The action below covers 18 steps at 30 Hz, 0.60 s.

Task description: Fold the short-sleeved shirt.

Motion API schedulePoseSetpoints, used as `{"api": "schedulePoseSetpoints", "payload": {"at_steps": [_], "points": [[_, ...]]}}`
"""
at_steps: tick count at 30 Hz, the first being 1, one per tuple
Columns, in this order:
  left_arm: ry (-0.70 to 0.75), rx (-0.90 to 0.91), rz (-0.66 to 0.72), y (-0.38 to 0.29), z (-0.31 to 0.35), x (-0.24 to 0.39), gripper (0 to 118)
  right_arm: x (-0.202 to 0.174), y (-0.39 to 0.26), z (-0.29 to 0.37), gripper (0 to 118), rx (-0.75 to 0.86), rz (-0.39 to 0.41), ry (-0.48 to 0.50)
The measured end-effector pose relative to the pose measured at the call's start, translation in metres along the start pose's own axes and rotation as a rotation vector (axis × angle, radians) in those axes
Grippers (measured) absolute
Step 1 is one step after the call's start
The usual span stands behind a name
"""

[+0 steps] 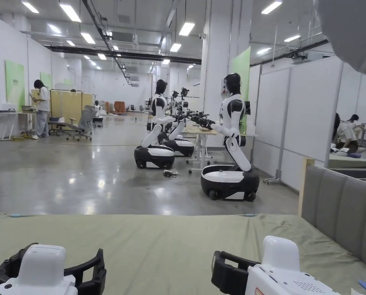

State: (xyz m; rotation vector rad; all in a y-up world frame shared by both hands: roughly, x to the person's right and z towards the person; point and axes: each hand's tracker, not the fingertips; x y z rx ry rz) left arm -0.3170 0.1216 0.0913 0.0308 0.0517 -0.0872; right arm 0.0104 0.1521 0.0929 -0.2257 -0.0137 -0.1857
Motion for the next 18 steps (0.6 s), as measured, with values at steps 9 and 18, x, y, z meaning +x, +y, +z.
{"api": "schedulePoseSetpoints", "payload": {"at_steps": [9, 18], "points": [[0.014, 0.008, 0.017, 0.002, 0.002, -0.001, 100, 0.001, 0.001, -0.004, 117, -0.04, -0.031, 0.093], [0.009, 0.017, 0.023, 0.004, 0.006, -0.002, 101, 0.016, 0.003, -0.002, 118, 0.001, -0.084, 0.242]]}}
